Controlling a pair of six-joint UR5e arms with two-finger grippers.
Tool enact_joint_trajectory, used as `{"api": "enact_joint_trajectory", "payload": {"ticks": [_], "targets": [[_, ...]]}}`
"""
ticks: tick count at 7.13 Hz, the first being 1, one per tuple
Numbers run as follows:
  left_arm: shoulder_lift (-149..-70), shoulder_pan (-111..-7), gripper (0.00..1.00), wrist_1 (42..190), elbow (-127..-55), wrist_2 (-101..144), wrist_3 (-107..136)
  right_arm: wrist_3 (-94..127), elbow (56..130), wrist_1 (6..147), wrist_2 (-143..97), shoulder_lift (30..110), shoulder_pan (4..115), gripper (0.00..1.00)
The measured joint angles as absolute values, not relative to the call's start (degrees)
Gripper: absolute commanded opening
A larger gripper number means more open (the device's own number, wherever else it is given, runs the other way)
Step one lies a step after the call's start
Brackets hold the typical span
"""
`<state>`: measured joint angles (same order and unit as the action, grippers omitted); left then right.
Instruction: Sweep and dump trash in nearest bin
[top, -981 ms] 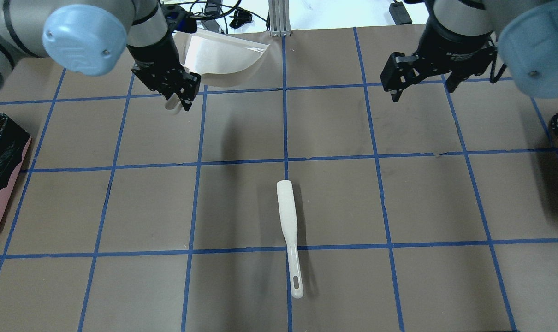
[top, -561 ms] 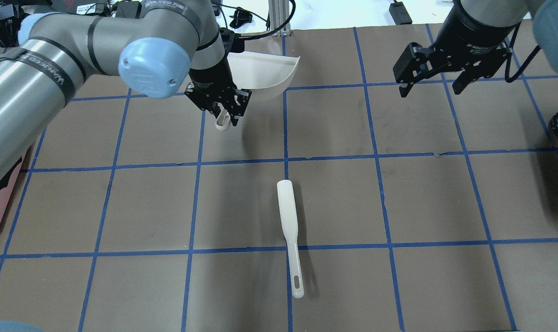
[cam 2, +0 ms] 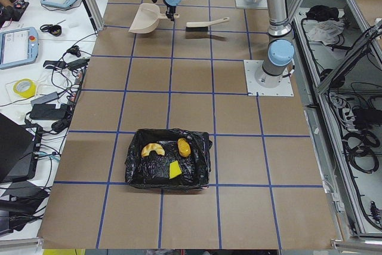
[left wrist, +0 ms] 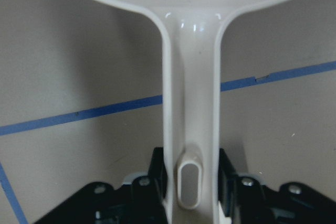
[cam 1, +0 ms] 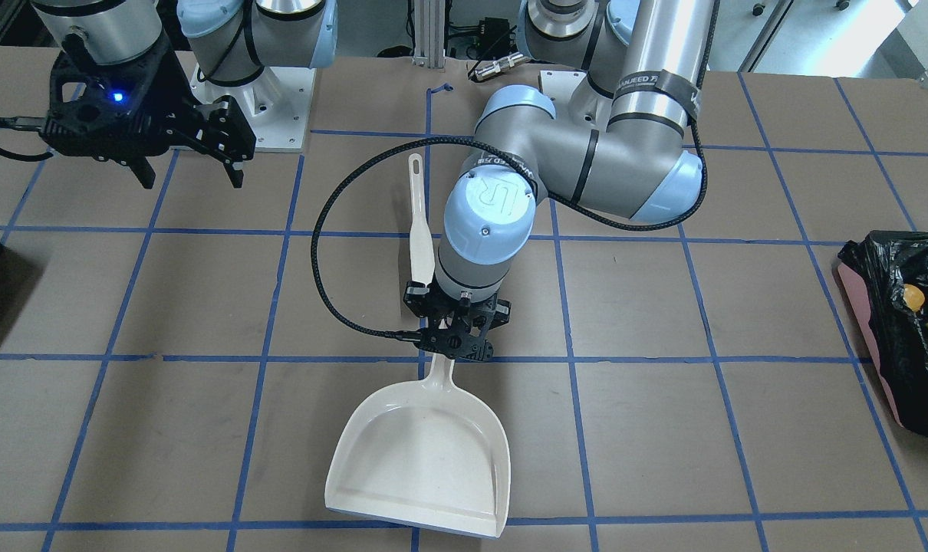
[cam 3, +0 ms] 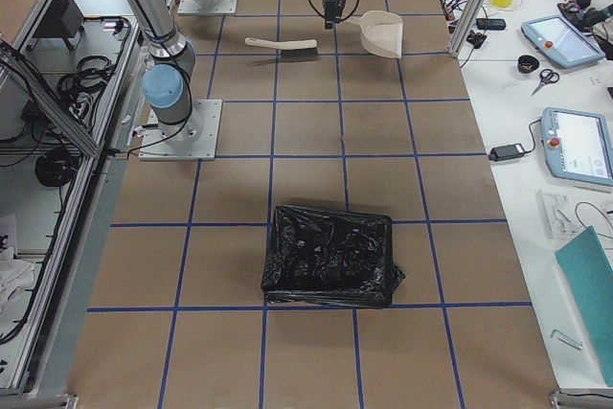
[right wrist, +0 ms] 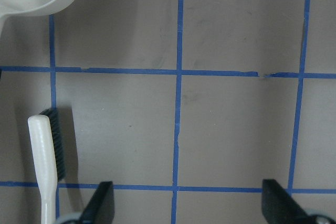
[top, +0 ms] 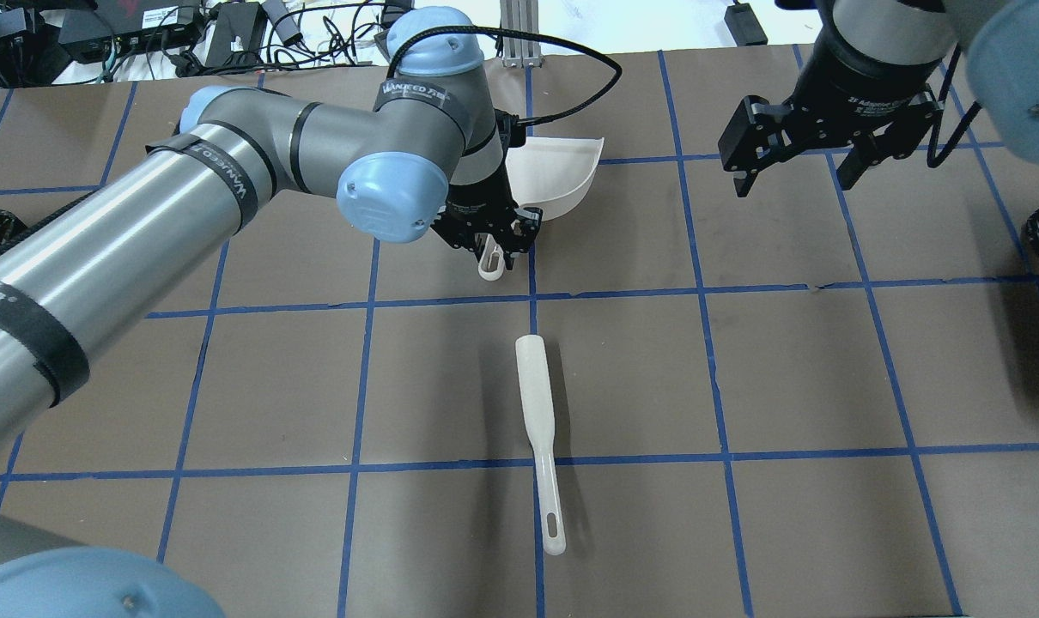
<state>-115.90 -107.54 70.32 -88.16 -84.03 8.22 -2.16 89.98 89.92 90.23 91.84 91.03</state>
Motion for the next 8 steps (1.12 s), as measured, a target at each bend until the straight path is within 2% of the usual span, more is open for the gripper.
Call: {"api": "enact_joint_trajectory", "payload": {"ticks": [8], "targets": [[-118.7,-110.9,0.00,68.0,-88.7,-83.9,13.7,-4.5,90.2,89.9,91.8,91.3,94.4,1.00]]}}
